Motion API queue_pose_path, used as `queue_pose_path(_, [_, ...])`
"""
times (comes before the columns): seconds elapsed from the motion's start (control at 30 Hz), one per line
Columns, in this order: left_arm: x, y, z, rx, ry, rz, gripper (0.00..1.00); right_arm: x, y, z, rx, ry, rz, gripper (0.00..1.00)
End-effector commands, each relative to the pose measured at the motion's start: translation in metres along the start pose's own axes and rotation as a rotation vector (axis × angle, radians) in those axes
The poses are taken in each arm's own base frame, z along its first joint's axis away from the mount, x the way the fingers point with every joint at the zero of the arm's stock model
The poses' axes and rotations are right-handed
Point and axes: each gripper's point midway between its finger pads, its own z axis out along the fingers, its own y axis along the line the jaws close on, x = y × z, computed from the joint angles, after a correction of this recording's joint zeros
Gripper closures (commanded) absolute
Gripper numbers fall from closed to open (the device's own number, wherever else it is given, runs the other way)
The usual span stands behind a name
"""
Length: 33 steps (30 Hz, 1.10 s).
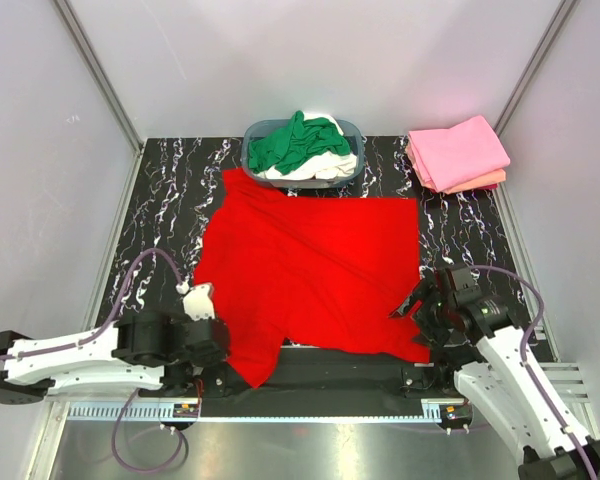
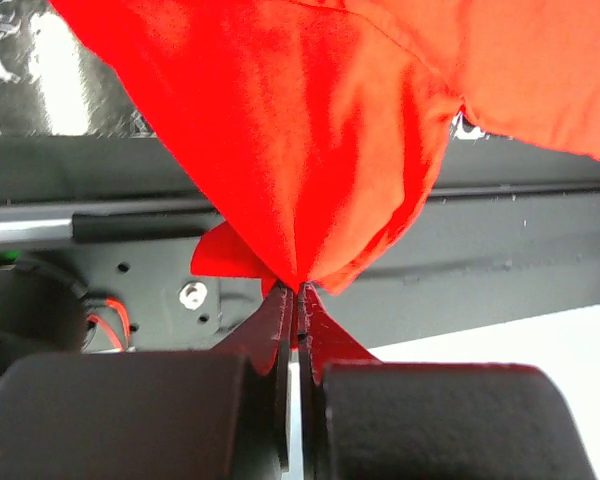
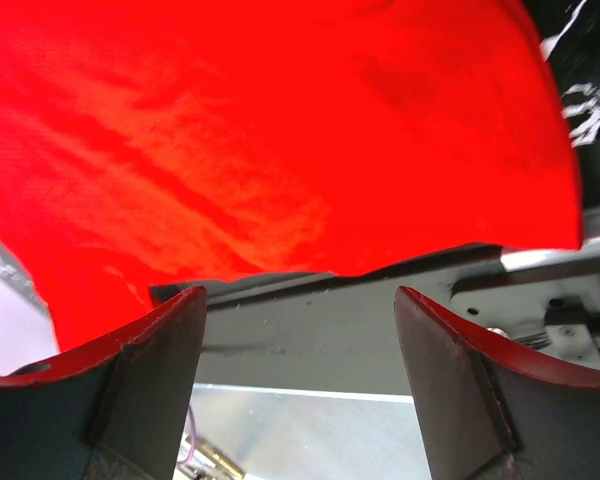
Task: Fold and stack the t-shirts
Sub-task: Flatten the tshirt out, then fold the tshirt
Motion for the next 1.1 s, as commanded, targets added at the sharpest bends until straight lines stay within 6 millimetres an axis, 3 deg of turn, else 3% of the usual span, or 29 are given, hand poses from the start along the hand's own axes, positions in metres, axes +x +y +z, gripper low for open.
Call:
queue_pose_path(0.0, [0.012,0.011,-0.009,0.008,0.072,-0.025,1.0,-0.015,0.006,0.008,0.009,-0.049,-0.032,0.16])
queue_pose_path(0.27, [0.018,0.007,-0.026,0.076,0.137,-0.047,1.0,-0.036,0.025,0.018,0.024,-0.085,-0.051,0.09])
queue_pose_path(0.43, [0.022,0.009,-0.028,0.065,0.158,-0.045,1.0,-0.044,0.021,0.025,0.084,-0.104,-0.053,0.09])
queue_pose_path(0.63, [0.015,-0.037,-0.055,0.204,0.182,-0.053,1.0,-0.042,0.019,0.027,0.201,-0.128,-0.154,0.08])
queue_pose_path(0.83, [0.034,-0.043,-0.052,0.181,0.253,-0.049,1.0,-0.049,0.019,0.024,0.279,-0.167,-0.227,0.07])
queue_pose_path(0.97, [0.042,-0.03,-0.052,0.125,0.269,-0.034,1.0,-0.051,0.013,0.024,0.331,-0.196,-0.262,0.07])
queue_pose_path(1.07, [0.042,-0.033,-0.054,0.131,0.267,-0.028,1.0,-0.048,0.01,0.025,0.345,-0.185,-0.278,0.07])
